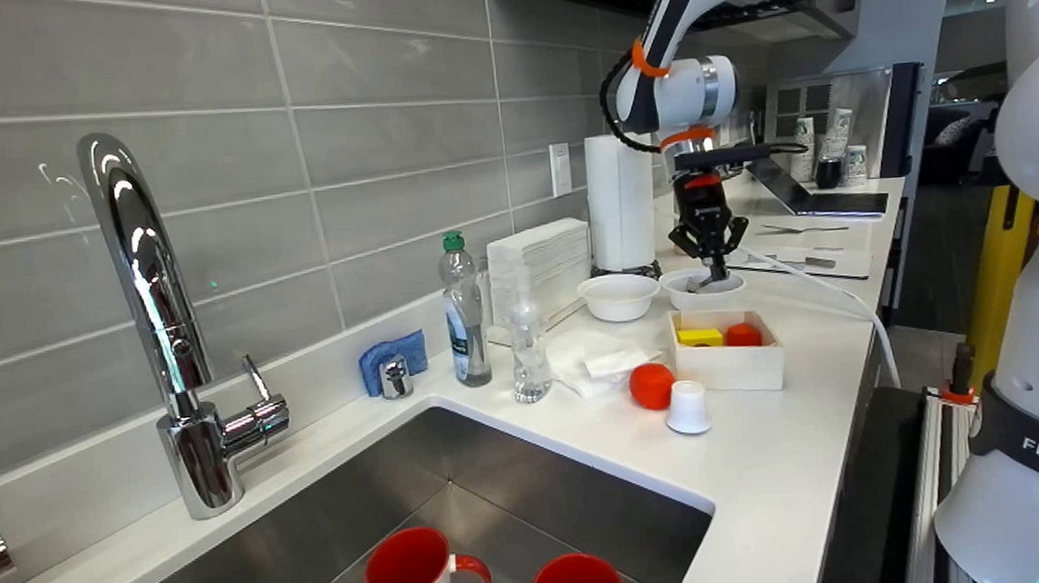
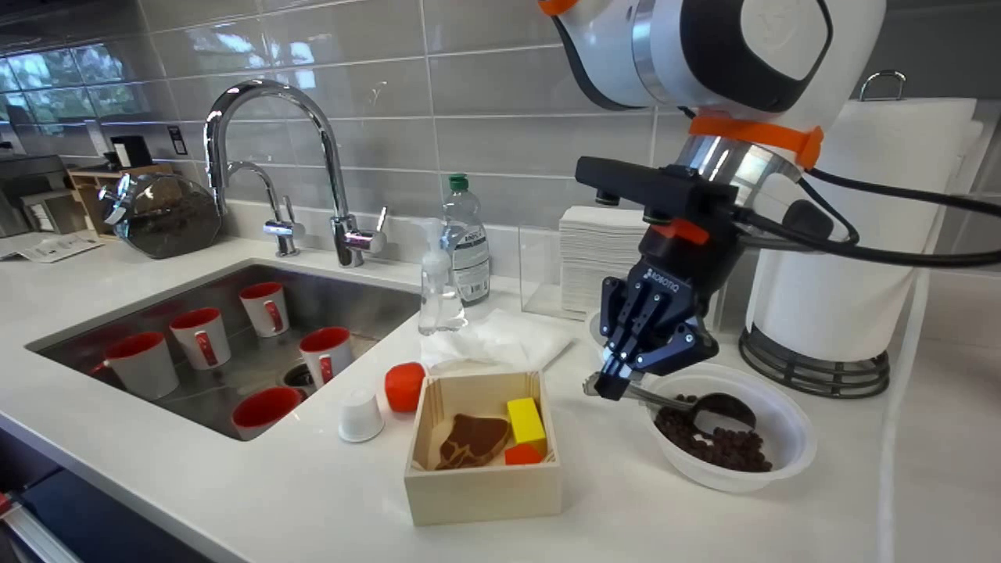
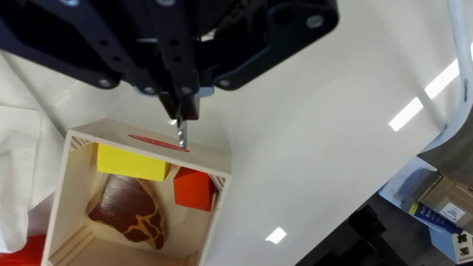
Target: Stir the coffee beans in the bowl with the metal spoon
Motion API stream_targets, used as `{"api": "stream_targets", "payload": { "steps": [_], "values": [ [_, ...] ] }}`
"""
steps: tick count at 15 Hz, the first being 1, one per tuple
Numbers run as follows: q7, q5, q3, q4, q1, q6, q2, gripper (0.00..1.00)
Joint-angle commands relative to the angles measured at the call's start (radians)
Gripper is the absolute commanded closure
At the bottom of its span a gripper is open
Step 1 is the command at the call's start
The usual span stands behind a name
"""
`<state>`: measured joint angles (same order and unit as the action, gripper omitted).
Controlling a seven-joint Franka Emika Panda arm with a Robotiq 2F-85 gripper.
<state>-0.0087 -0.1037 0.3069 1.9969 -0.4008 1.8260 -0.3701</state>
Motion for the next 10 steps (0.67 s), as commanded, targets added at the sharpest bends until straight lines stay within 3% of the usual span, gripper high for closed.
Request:
{"api": "stream_targets", "payload": {
  "steps": [1, 6, 10],
  "values": [
    [0.051, 0.075, 0.025, -0.009, 0.016, -0.05, 0.005, 0.99],
    [-0.024, 0.112, 0.002, 0.001, 0.017, -0.133, 0.024, 0.99],
    [-0.077, 0.078, -0.024, 0.018, 0.026, -0.098, 0.041, 0.99]
  ]
}}
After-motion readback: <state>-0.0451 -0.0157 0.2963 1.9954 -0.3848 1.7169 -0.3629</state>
